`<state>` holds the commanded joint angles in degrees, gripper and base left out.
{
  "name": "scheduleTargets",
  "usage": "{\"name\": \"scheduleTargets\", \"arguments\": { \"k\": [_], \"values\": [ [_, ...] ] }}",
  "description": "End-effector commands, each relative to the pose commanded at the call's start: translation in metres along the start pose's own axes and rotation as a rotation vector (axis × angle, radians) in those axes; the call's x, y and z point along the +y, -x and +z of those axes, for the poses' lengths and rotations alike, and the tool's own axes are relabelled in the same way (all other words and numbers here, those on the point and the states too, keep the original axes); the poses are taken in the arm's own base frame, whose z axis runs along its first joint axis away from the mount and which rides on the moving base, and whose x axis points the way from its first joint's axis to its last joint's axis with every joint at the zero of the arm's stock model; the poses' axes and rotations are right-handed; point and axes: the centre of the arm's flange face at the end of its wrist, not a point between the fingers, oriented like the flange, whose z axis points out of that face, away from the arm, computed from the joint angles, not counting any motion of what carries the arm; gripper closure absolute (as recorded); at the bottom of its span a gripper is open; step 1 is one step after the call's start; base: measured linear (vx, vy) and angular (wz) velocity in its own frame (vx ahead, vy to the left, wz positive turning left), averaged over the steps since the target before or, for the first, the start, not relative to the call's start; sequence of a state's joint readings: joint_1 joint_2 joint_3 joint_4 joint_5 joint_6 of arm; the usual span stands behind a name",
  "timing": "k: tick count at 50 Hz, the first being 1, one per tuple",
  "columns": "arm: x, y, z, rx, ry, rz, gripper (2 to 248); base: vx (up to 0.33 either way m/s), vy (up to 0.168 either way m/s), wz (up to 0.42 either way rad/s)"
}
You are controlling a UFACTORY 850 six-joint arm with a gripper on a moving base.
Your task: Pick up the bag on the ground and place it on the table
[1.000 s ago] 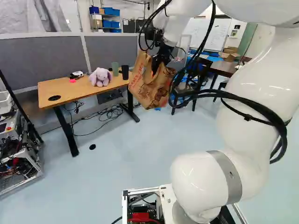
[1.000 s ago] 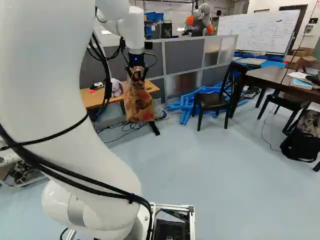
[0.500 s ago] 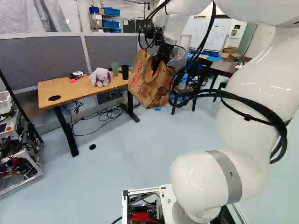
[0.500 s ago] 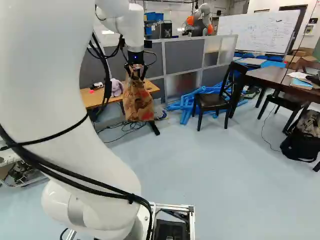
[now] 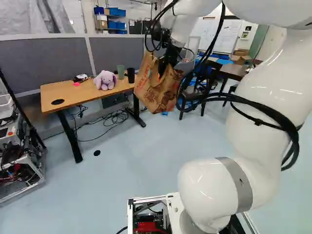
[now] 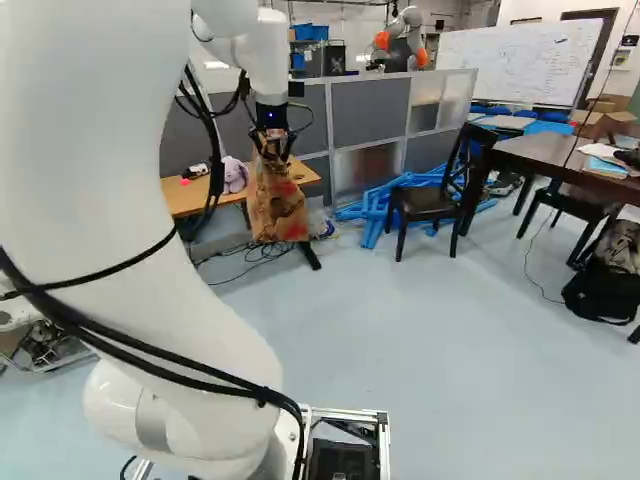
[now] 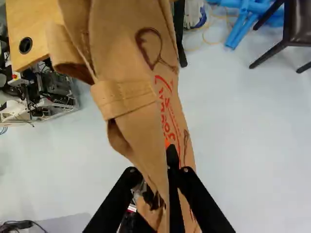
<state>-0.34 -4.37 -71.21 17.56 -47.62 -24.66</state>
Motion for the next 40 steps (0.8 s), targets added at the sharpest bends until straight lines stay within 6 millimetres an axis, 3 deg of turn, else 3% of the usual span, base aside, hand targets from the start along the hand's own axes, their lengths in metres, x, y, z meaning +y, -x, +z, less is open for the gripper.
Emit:
{"name": "scheduleTargets", "arguments": {
  "k": [24,40],
  "values": [
    [0.0000,0.0000,0.0000,0.000,0.000,0.000,227,0.002,0.022,0.110],
    [0.0000,0.0000,0.0000,0.000,0.000,0.000,227,-0.005,0.096,0.473]
  ]
}}
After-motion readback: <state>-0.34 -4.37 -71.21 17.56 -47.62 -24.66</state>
